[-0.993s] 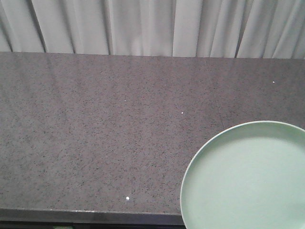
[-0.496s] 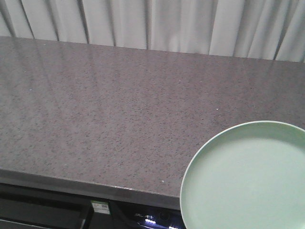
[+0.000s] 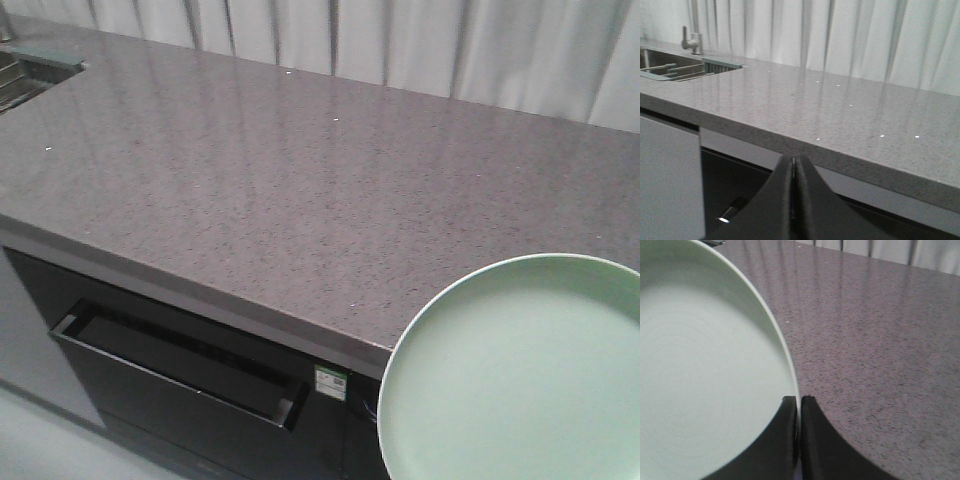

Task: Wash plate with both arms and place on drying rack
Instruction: 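Hold the plate in the right gripper while the base turns away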

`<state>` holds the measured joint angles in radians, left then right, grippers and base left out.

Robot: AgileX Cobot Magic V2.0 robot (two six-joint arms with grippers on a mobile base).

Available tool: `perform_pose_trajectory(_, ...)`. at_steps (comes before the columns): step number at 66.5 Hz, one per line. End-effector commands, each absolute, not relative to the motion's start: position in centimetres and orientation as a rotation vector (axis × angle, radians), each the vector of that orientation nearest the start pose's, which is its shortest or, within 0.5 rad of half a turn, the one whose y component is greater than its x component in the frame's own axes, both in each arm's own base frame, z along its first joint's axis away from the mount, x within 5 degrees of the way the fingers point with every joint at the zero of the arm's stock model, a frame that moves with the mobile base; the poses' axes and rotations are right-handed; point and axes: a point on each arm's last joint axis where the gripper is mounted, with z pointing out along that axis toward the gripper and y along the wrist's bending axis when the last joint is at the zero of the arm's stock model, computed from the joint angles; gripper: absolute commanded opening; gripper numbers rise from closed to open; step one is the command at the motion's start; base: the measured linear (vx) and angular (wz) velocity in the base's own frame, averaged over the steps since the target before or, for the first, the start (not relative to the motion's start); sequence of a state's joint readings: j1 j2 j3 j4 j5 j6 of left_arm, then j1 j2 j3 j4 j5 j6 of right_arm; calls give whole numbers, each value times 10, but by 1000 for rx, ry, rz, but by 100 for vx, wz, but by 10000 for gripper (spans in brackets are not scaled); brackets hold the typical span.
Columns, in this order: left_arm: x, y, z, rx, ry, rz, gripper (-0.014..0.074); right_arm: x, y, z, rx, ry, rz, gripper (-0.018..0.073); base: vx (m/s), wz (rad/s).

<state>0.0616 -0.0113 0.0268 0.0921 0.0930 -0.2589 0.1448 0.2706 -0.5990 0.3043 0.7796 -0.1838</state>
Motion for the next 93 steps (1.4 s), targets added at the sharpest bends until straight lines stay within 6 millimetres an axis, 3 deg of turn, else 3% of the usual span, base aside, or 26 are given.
perform_pose_trajectory(1,56,4,199,-183,1507,-91,-6,42,24,342,-217,1808,326,-5,-13,57)
perform_pose_trajectory(93,56,4,199,-183,1507,-91,-6,42,24,342,-218,1808,326,-5,-9,59)
